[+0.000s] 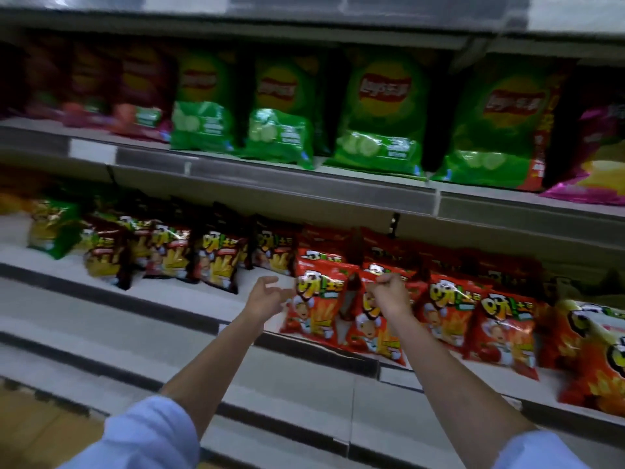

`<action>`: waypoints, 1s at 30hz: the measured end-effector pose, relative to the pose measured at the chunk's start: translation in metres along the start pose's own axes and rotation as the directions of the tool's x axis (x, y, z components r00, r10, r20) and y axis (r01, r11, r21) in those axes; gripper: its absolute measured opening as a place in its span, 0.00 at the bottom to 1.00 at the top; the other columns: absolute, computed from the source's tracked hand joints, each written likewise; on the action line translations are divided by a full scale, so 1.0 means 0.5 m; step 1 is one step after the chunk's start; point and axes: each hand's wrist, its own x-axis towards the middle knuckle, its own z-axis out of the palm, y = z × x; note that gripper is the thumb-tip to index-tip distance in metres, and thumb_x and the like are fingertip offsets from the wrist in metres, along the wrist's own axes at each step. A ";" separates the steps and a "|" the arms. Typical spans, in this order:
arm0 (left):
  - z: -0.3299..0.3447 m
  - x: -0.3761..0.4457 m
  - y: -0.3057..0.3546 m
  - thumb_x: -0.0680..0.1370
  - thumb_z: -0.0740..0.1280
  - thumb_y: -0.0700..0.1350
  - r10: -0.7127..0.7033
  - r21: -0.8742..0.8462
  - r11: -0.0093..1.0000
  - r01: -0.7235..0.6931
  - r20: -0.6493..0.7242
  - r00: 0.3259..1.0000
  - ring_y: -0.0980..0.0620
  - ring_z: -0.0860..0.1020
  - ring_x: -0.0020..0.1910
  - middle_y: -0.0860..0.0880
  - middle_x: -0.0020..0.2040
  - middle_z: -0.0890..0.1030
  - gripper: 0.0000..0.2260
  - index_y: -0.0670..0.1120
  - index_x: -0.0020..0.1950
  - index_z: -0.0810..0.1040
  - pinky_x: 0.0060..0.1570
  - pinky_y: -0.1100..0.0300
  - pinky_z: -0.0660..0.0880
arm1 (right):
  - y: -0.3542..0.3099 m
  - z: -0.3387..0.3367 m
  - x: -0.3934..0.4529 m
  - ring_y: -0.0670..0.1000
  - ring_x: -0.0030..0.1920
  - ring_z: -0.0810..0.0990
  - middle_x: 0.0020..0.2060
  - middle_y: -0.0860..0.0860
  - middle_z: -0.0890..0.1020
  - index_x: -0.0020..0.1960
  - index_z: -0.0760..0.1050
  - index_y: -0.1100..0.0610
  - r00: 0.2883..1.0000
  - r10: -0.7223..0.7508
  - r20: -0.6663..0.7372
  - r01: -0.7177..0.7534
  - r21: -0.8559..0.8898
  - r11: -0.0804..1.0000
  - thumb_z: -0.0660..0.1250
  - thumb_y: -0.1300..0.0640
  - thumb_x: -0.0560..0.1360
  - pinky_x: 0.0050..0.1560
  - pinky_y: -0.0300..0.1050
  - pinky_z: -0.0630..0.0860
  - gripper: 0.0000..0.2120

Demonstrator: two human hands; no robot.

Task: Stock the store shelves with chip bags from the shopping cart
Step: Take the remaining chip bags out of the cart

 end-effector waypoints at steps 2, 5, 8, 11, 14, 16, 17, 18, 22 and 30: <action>-0.096 -0.009 -0.003 0.76 0.69 0.36 -0.016 -0.010 1.000 0.016 -0.032 0.999 0.45 0.76 0.53 0.38 0.60 0.76 0.21 0.40 0.67 0.67 0.56 0.53 0.73 | -0.022 0.080 -0.032 0.52 0.37 0.76 0.39 0.54 0.77 0.42 0.67 0.52 0.999 -0.028 0.042 0.028 -0.014 1.000 0.66 0.64 0.75 0.43 0.48 0.74 0.11; -0.256 -0.032 -0.015 0.76 0.69 0.37 -0.037 0.007 0.999 0.038 -0.139 0.990 0.44 0.76 0.54 0.37 0.60 0.77 0.16 0.42 0.61 0.70 0.56 0.51 0.73 | -0.058 0.217 -0.096 0.52 0.37 0.75 0.41 0.56 0.78 0.48 0.70 0.56 0.990 -0.075 0.118 0.080 -0.044 0.996 0.66 0.64 0.75 0.34 0.40 0.72 0.06; -0.411 -0.057 -0.032 0.76 0.69 0.39 -0.043 -0.033 0.999 0.036 -0.244 0.969 0.44 0.76 0.55 0.40 0.60 0.77 0.16 0.42 0.62 0.70 0.56 0.52 0.73 | -0.090 0.360 -0.156 0.53 0.37 0.75 0.44 0.58 0.77 0.53 0.69 0.60 0.962 -0.093 0.256 0.096 -0.002 0.995 0.64 0.66 0.76 0.35 0.42 0.73 0.08; -0.567 -0.091 -0.057 0.78 0.67 0.42 -0.053 -0.113 0.994 0.012 -0.367 0.929 0.47 0.77 0.53 0.41 0.58 0.78 0.12 0.42 0.59 0.71 0.55 0.52 0.73 | -0.121 0.508 -0.224 0.52 0.39 0.76 0.44 0.56 0.76 0.54 0.68 0.60 0.912 -0.113 0.395 0.129 -0.013 0.992 0.64 0.65 0.77 0.38 0.44 0.74 0.07; -0.716 -0.129 -0.084 0.78 0.67 0.45 -0.076 -0.181 0.983 -0.017 -0.497 0.864 0.48 0.77 0.47 0.42 0.54 0.78 0.11 0.42 0.58 0.72 0.49 0.54 0.74 | -0.143 0.666 -0.299 0.51 0.37 0.75 0.43 0.56 0.76 0.55 0.70 0.60 0.842 -0.128 0.524 0.158 -0.012 0.987 0.65 0.65 0.76 0.40 0.46 0.74 0.09; -0.806 -0.157 -0.107 0.79 0.67 0.45 -0.105 -0.217 0.976 -0.034 -0.597 0.796 0.51 0.77 0.41 0.45 0.46 0.78 0.11 0.41 0.58 0.73 0.42 0.58 0.74 | -0.153 0.768 -0.352 0.50 0.37 0.75 0.41 0.54 0.77 0.53 0.69 0.58 0.782 -0.107 0.614 0.161 -0.034 0.986 0.65 0.64 0.76 0.43 0.48 0.74 0.08; -0.856 -0.176 -0.121 0.79 0.66 0.44 -0.121 -0.228 0.973 -0.039 -0.646 0.754 0.53 0.77 0.40 0.46 0.43 0.78 0.11 0.41 0.58 0.73 0.40 0.60 0.73 | -0.156 0.828 -0.384 0.50 0.37 0.75 0.40 0.53 0.77 0.53 0.69 0.58 0.743 -0.092 0.663 0.165 -0.048 0.985 0.65 0.64 0.76 0.44 0.47 0.74 0.07; -0.893 -0.191 -0.132 0.79 0.65 0.44 -0.134 -0.234 0.972 -0.038 -0.675 0.725 0.54 0.76 0.39 0.47 0.43 0.77 0.10 0.41 0.58 0.73 0.38 0.61 0.73 | -0.156 0.876 -0.409 0.50 0.36 0.75 0.39 0.53 0.76 0.53 0.69 0.58 0.710 -0.088 0.698 0.175 -0.055 0.983 0.64 0.64 0.77 0.43 0.46 0.74 0.07; -1.050 -0.245 -0.173 0.80 0.63 0.43 -0.179 -0.275 0.960 -0.057 -0.757 0.628 0.54 0.75 0.38 0.46 0.46 0.76 0.03 0.44 0.49 0.74 0.38 0.63 0.70 | -0.157 1.078 -0.514 0.49 0.36 0.76 0.42 0.54 0.76 0.53 0.70 0.60 0.569 -0.104 0.816 0.214 -0.025 0.977 0.63 0.67 0.75 0.39 0.42 0.74 0.08; -1.396 -0.220 -0.160 0.81 0.62 0.43 -0.244 -0.298 0.953 -0.059 -0.865 0.438 0.52 0.75 0.40 0.46 0.44 0.75 0.07 0.47 0.43 0.72 0.41 0.61 0.71 | -0.223 1.492 -0.654 0.49 0.41 0.77 0.45 0.52 0.76 0.53 0.70 0.57 0.337 -0.105 0.936 0.234 0.025 0.972 0.63 0.66 0.76 0.42 0.42 0.76 0.08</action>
